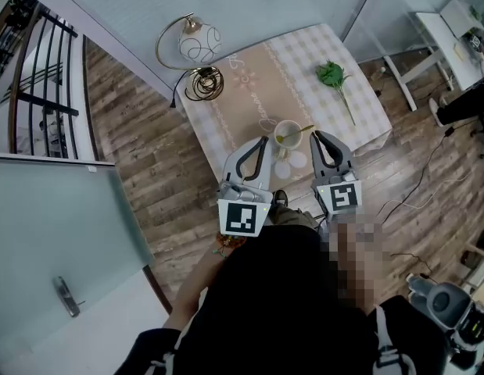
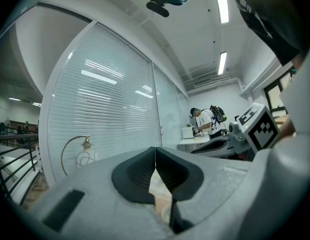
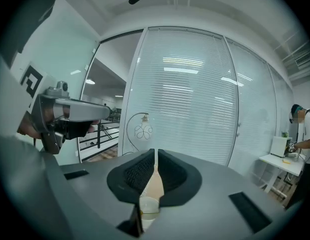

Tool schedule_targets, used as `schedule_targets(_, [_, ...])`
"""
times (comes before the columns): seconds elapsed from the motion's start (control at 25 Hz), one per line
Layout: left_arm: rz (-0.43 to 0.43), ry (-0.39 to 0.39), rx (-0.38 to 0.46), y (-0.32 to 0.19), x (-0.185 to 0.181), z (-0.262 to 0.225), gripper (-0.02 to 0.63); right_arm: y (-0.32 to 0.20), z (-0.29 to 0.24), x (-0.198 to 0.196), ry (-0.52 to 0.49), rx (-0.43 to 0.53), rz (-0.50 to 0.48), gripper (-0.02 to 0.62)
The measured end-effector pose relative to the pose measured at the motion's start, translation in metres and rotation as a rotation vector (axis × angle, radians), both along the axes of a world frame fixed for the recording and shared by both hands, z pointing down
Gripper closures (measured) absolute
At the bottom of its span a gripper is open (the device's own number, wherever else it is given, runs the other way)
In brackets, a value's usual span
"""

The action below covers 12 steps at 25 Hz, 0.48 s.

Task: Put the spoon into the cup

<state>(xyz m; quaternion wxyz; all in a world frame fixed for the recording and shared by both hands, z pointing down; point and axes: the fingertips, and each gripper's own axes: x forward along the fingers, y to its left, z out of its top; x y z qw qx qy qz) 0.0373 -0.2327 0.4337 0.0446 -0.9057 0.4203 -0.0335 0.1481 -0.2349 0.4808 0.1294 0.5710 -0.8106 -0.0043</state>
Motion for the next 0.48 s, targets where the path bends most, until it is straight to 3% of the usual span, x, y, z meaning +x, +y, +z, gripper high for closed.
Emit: schedule_targets(0.48, [0.055, -0.006, 0.006, 0.027, -0.027, -0.004, 0.589, 0.023, -0.010, -0.020, 0.016, 0.003, 0.030, 0.586])
